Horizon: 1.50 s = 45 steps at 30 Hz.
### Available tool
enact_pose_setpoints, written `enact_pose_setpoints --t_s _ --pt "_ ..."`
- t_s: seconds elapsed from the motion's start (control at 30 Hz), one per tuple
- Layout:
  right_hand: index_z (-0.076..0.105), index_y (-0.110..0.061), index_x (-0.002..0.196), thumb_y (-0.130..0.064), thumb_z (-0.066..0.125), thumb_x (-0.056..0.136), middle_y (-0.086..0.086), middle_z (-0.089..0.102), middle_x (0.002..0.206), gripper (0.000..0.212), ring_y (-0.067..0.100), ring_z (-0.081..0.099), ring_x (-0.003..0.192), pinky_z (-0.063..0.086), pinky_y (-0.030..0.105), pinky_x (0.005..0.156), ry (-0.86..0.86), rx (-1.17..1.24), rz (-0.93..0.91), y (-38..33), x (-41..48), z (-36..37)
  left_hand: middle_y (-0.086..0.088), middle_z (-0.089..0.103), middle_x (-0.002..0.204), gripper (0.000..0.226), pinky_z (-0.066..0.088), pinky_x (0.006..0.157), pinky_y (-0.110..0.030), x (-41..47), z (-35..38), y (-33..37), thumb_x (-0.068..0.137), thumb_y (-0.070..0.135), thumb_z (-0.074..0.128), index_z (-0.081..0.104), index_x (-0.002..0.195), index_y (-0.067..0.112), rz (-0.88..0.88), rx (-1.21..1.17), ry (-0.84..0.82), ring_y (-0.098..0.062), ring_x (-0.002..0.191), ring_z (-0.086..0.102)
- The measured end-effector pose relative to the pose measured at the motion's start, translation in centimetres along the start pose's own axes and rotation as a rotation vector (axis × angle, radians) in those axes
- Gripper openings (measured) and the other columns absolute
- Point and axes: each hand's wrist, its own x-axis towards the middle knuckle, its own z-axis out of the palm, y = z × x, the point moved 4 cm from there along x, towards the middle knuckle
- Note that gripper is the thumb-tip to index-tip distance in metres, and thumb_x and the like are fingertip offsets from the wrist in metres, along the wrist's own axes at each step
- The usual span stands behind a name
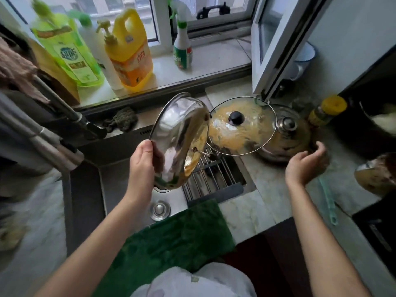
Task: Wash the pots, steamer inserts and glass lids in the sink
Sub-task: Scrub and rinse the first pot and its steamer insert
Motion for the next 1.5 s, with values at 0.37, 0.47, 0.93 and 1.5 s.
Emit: enact_pose_setpoints --t_s 0.37,0.47,0.93,1.5 --pt "0.022 -0.012 0.149 -0.007 0.04 0.095 0.019 0.015 0.153 0.057 0.038 0.019 0.138 0.011 0.04 0.114 -0.488 -0.629 0.349 9.0 1.6 1.5 0.013 0.046 0.052 0.036 0.033 0.047 -0.013 -0.9 2.3 -1.0 0.102 0.019 0.033 0.042 0.067 0.014 0.03 0.046 -0.116 0.002 0.047 0.039" --pt "0.026 -0.01 0.147 0.0 0.029 0.097 0.025 0.012 0.153 0.051 0.048 0.028 0.132 0.023 0.047 0.11 -0.474 -0.55 0.378 8.7 1.1 1.5 0.014 0.045 0.053 0.036 0.032 0.047 -0.014 -0.7 2.1 -1.1 0.102 0.019 0.034 0.042 0.067 0.013 0.035 0.053 -0.127 0.002 0.048 0.038" --pt "0.024 -0.015 0.149 -0.003 0.037 0.093 0.021 0.047 0.123 0.059 0.028 0.055 0.08 0.037 0.03 0.059 -0.231 -0.057 -0.138 -4.0 -7.0 1.0 -0.001 0.038 0.066 0.034 0.032 0.056 -0.023 -0.2 -2.5 -2.2 0.102 0.022 0.036 0.042 0.068 0.017 0.006 0.067 -0.027 -0.007 0.057 0.038" --pt "0.056 -0.012 0.089 -0.018 0.038 0.101 -0.011 0.037 0.049 0.022 0.002 0.029 0.038 0.024 0.015 0.036 -1.392 0.707 0.168 -20.5 -24.6 10.3 -0.006 0.06 0.081 0.03 0.041 0.075 -0.031 -3.2 -17.1 -7.1 0.1 0.025 0.041 0.058 0.076 0.019 -0.203 0.046 0.379 -0.021 0.079 0.055"
